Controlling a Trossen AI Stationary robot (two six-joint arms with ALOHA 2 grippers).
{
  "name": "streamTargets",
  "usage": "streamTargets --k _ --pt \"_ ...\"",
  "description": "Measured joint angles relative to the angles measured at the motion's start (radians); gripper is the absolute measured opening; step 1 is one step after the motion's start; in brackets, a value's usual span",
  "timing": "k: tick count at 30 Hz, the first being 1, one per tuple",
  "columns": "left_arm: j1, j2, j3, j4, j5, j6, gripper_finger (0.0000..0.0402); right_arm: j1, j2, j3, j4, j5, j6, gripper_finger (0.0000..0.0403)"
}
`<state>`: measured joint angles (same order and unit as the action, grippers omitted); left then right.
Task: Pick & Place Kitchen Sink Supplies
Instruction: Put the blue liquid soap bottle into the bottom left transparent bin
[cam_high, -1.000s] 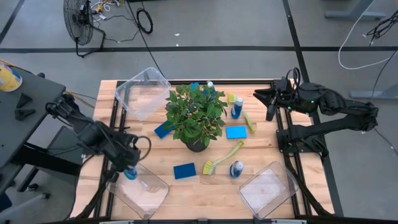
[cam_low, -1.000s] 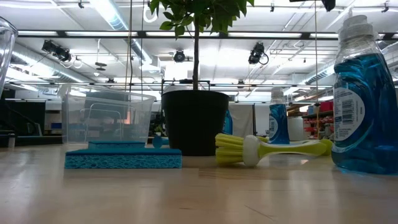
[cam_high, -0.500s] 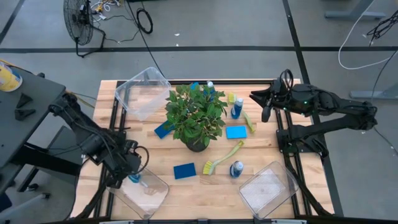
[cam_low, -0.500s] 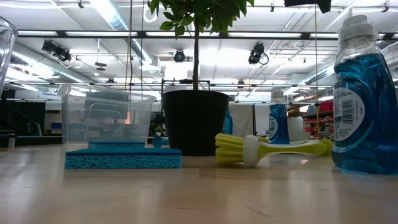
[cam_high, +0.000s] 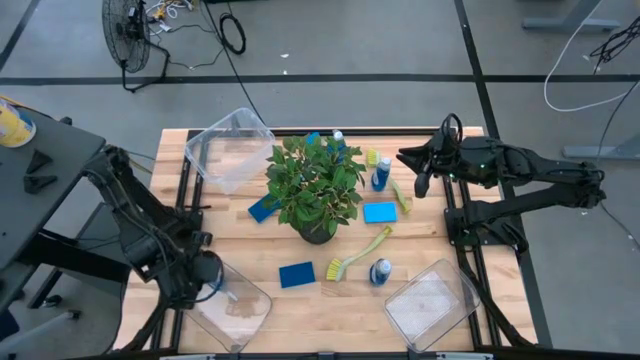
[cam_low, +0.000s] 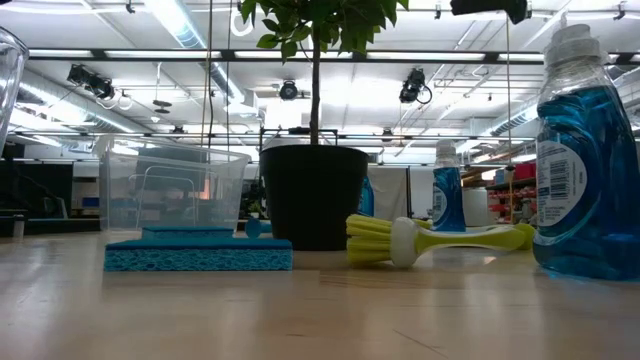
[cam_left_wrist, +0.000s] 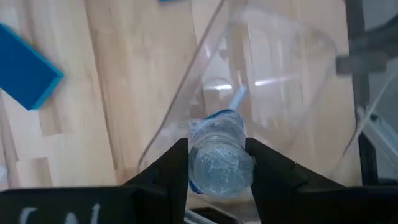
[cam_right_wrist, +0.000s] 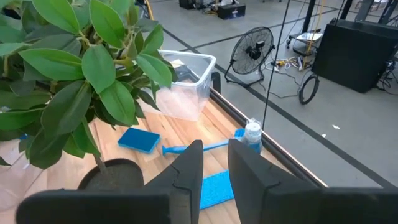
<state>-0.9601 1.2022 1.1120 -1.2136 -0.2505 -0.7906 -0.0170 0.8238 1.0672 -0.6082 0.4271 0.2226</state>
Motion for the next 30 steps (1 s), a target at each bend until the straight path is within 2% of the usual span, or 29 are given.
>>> streamTargets --k 12,18,25,30 --pt "-0.053 0.001 -0.008 -0.003 -0.119 -0.055 0.0140 0.000 0.000 0.000 0.033 0.000 0.000 0.0080" --pt "-0.082 0.002 -0.008 -0.012 -0.115 -0.081 0.0140 0.000 0.000 0.000 0.033 0.000 0.000 0.0080" --pt "-0.138 0.002 -0.008 0.081 -0.085 -0.108 0.0140 0.000 0.000 0.000 0.034 0.000 -0.002 0.0080" --pt "-0.180 0.003 -0.008 0.092 -0.029 -0.142 0.0140 0.000 0.000 0.000 0.036 0.000 -0.002 0.0080"
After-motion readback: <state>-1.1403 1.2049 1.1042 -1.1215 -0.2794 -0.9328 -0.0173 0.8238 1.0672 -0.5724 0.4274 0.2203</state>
